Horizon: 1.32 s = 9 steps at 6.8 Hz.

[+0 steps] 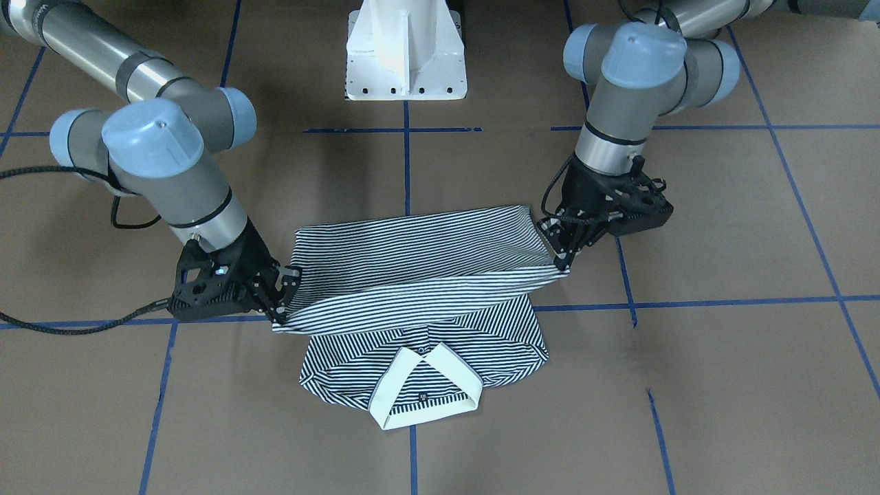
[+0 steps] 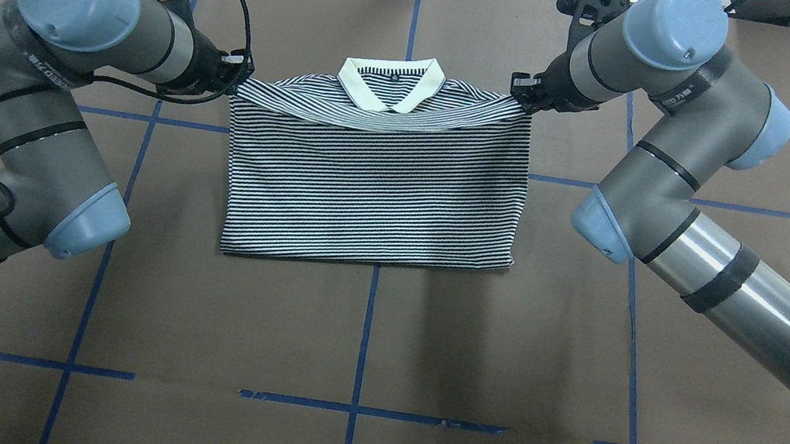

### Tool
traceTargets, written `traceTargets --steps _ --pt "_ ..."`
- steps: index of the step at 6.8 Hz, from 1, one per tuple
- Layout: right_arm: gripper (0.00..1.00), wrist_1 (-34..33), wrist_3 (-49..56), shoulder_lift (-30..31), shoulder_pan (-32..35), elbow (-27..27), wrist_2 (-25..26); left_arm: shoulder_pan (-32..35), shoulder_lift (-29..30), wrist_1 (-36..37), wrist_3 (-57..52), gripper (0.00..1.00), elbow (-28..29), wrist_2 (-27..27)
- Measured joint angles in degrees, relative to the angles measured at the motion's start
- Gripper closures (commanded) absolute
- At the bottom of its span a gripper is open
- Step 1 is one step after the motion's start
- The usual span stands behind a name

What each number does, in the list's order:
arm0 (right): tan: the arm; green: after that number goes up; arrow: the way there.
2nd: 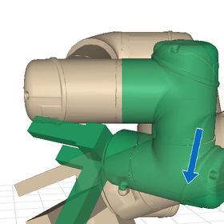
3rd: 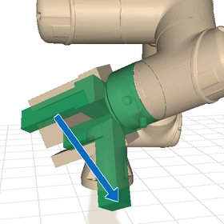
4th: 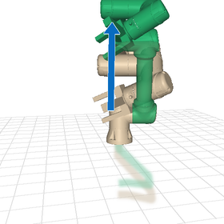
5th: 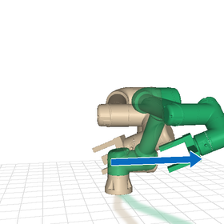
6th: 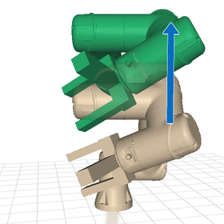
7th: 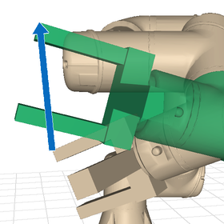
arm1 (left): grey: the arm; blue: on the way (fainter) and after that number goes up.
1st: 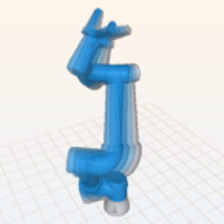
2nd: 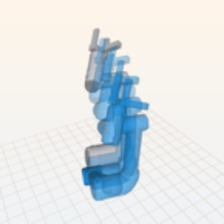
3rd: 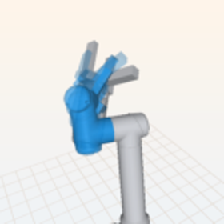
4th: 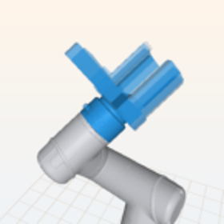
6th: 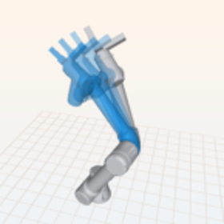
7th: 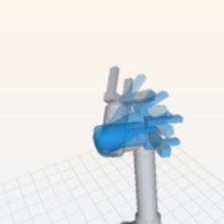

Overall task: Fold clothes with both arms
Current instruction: 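Lift the hem with both grippers and fold it toward the collar, then release the hem near the collar with both grippers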

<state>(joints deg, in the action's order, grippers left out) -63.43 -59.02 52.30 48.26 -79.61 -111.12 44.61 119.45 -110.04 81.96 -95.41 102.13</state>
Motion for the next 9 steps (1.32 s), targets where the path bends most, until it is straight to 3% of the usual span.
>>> traceTargets --steps 2,6,7,8,9 --pt "1.0 4.36 0.13 -4.74 1.54 10.52 0.01 0.69 2.02 -6.1 0.01 1.0 7.8 0.01" --pt "1.0 4.94 0.14 -8.02 1.58 13.88 0.07 0.73 3.72 -7.23 0.62 1.0 10.31 -0.13" --pt "0.4 5.01 0.13 -8.28 1.28 13.88 0.06 0.66 4.38 -7.27 1.1 0.41 10.67 -0.16" --pt "0.0 5.05 0.15 -8.22 0.89 13.88 0.18 0.61 5.19 -7.29 1.98 0.0 11.5 -0.15" --pt "0.0 5.06 0.1 -7.97 0.41 13.87 0.68 0.58 6.46 -7.27 2.92 0.0 13.01 -0.15"
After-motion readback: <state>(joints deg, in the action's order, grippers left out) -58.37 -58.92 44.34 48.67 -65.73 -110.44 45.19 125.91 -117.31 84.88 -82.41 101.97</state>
